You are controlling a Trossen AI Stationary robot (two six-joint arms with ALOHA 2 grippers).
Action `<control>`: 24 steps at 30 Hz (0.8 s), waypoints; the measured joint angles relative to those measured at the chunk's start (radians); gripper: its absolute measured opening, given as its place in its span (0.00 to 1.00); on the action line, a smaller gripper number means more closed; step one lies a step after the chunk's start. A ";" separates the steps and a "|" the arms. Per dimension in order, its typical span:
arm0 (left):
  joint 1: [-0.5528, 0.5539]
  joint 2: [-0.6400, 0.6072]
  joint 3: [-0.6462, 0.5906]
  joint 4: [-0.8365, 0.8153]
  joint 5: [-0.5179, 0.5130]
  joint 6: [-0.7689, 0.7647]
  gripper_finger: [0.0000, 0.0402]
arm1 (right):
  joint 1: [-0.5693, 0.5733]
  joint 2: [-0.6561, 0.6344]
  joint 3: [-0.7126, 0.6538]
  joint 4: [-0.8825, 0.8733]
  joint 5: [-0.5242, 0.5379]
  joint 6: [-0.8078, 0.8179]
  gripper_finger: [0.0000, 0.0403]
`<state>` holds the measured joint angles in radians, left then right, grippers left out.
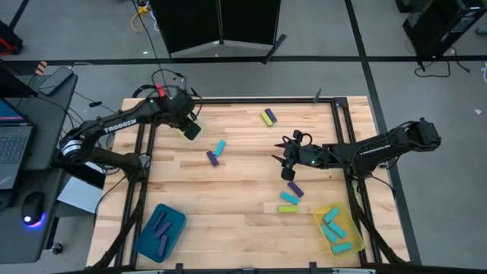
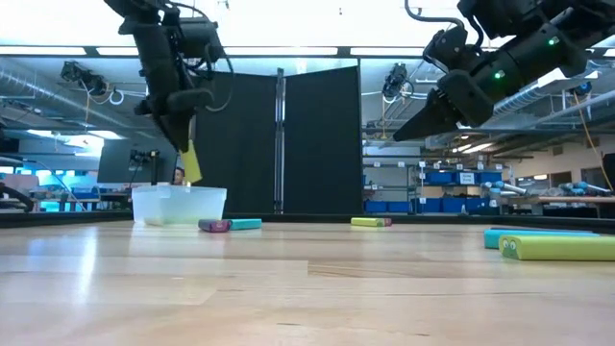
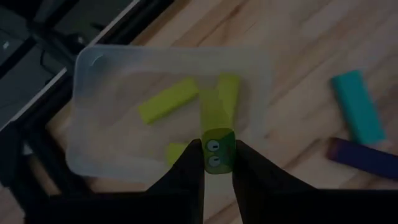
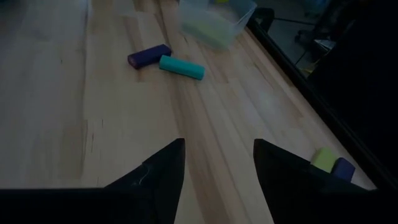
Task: Sort blocks
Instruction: Put the green block into the transparent bin
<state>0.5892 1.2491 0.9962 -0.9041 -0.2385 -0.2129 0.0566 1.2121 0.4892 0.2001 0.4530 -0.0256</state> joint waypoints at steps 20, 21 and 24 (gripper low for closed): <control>0.164 0.209 -0.044 0.072 -0.172 0.107 0.15 | 0.000 0.000 0.000 0.000 0.000 0.008 0.48; 0.165 0.221 -0.044 0.086 -0.189 0.106 0.15 | 0.000 0.000 0.000 0.000 0.000 0.008 0.48; 0.164 0.250 -0.044 0.123 -0.222 0.106 0.15 | 0.000 0.000 0.000 0.000 0.000 0.008 0.48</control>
<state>0.7536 1.4996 0.9520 -0.7808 -0.4603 -0.1074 0.0566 1.2121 0.4889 0.1998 0.4526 -0.0181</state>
